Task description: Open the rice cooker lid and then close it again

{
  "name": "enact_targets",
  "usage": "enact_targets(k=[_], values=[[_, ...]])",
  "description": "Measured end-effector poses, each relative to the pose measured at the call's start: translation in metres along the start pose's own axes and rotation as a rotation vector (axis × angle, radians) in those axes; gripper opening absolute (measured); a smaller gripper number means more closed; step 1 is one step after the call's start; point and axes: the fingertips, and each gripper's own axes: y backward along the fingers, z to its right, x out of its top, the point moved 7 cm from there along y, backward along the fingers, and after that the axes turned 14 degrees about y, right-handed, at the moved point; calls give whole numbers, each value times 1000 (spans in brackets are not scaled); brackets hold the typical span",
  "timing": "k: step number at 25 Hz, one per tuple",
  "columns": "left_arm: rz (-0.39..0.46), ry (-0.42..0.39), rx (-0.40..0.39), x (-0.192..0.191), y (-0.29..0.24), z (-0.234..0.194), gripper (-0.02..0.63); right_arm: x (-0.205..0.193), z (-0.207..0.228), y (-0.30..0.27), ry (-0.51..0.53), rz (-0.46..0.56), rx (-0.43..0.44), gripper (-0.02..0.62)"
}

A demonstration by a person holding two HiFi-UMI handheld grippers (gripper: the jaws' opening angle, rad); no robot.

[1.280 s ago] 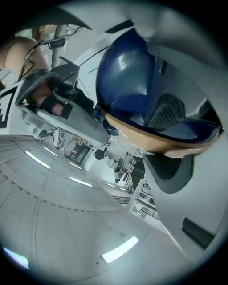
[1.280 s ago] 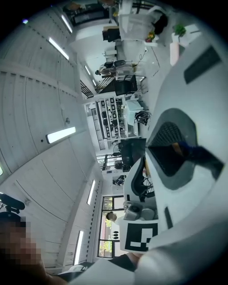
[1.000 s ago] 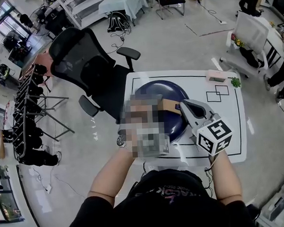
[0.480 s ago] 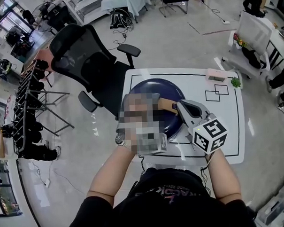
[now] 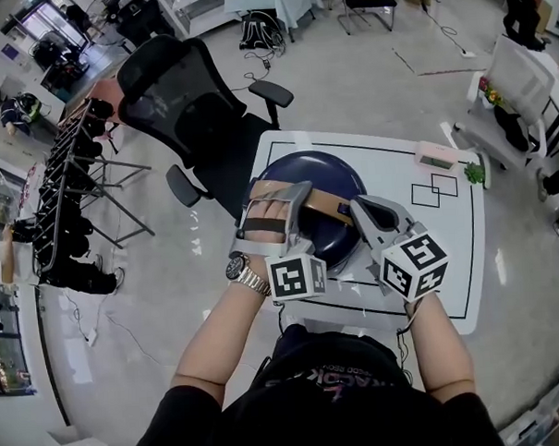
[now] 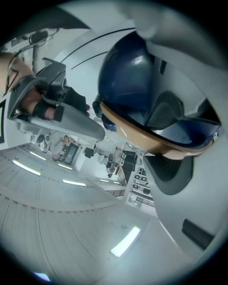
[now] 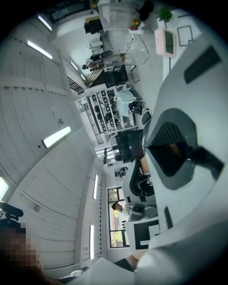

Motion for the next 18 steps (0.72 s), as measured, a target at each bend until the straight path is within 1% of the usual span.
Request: enact_targets(k=[3, 5, 8, 10, 12, 15, 18], values=[[-14, 78, 47, -1, 7, 1, 183, 2, 5, 8, 0, 29, 15, 2], [-23, 145, 77, -3, 16, 1, 177, 5, 9, 14, 3, 50, 27, 2], [-28, 297, 113, -9, 33, 1, 144, 7, 12, 20, -2, 88, 43, 2], [-22, 433, 123, -15, 46, 0, 119, 10, 14, 21, -16, 118, 51, 2], [-2, 585, 123, -24, 61, -2, 64, 16, 12, 19, -23, 142, 58, 2], [39, 824, 87, -37, 84, -3, 9, 22, 2, 15, -12, 154, 75, 2], [88, 1048, 51, -47, 103, -8, 3, 27, -12, 14, 12, 161, 96, 2]])
